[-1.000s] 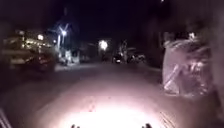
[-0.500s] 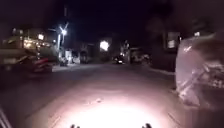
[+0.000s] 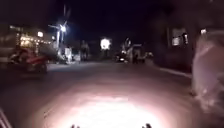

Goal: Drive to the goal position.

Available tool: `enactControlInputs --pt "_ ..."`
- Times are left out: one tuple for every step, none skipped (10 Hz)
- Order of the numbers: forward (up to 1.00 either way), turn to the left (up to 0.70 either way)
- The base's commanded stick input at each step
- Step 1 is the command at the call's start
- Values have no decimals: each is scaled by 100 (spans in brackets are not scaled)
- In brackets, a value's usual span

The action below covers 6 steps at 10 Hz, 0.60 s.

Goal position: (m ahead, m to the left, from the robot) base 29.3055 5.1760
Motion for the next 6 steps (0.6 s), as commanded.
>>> enactControlInputs --pt "85 0" --pt "85 -10" --pt "85 -26" --pt "85 -33" --pt "85 -7" --pt "85 0"
